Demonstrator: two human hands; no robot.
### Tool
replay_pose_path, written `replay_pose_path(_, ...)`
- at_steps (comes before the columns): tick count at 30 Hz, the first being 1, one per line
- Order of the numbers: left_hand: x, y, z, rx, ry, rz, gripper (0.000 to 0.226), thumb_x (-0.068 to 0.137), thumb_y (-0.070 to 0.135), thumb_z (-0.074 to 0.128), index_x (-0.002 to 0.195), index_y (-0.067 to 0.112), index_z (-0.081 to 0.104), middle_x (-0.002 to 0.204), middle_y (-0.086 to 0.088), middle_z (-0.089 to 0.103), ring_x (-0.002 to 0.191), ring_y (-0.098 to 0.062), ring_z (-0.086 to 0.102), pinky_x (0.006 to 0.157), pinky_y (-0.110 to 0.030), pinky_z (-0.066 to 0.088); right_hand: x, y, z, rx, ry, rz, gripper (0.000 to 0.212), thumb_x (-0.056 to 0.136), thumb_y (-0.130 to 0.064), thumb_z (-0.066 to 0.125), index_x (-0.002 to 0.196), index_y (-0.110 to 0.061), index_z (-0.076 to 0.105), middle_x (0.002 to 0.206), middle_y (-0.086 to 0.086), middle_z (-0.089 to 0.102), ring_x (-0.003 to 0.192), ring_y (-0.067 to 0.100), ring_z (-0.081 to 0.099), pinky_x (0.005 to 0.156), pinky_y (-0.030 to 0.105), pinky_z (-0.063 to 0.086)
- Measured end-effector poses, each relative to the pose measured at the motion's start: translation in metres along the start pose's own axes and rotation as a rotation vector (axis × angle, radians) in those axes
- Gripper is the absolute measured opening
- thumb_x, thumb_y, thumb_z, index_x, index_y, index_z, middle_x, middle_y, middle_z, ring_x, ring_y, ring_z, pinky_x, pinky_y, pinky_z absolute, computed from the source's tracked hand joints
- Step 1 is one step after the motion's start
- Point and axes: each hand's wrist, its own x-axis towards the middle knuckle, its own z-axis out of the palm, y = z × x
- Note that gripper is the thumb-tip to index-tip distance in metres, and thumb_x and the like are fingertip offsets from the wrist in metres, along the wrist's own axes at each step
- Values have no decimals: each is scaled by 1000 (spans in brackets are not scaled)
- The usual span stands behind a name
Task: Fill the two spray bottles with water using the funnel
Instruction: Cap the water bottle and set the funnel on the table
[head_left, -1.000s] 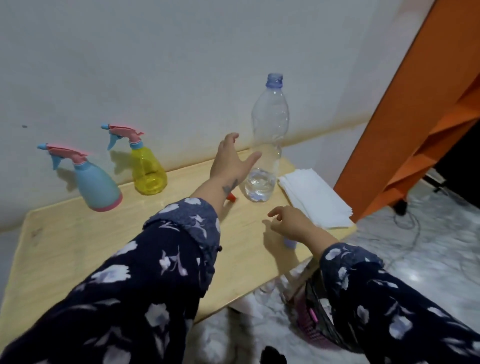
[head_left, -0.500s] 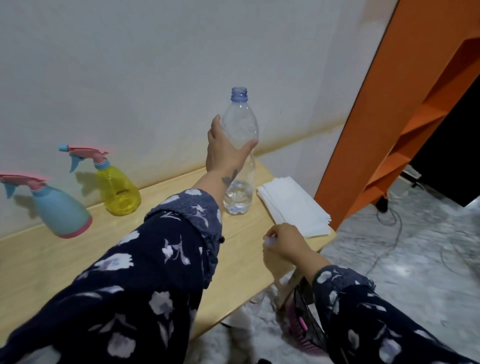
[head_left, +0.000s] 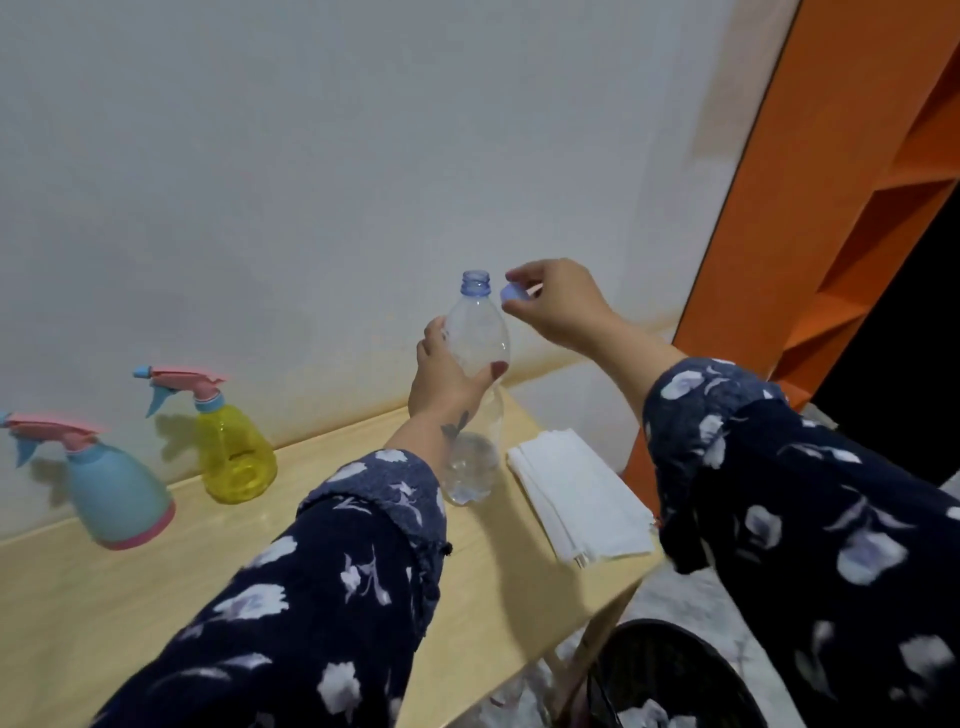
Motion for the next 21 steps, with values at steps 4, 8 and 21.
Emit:
replay_pose_path(4,1,1,1,-5,-8,-13,89,78,41,76,145,23,20,146,-4,33,125,-29,46,97,-41,43,27,-24,-7,-24,-8,-116,34,87,-12,61,121,-7,64,122,7,66,111,19,61,87,16,41)
replay_pose_path(8,2,0,4,-7,-2,-24,91,78,42,75,146,25,18,149,-1,31,128,-28,45,99,-42,44,40,-31,-4,-162,-152,-196,30,90,-5,54,117,-1,66,122,11,66,113,24,60,92,24,45)
replay_pose_path(21,9,-12,-2,-120,-51,-36,93,78,38,77,148,31,17,153,3,30,134,-23,41,104,-39,41,52,-13,9,265,-212,-28,33,83,-12,71,116,-9,68,115,7,69,95,10,60,76,14,44)
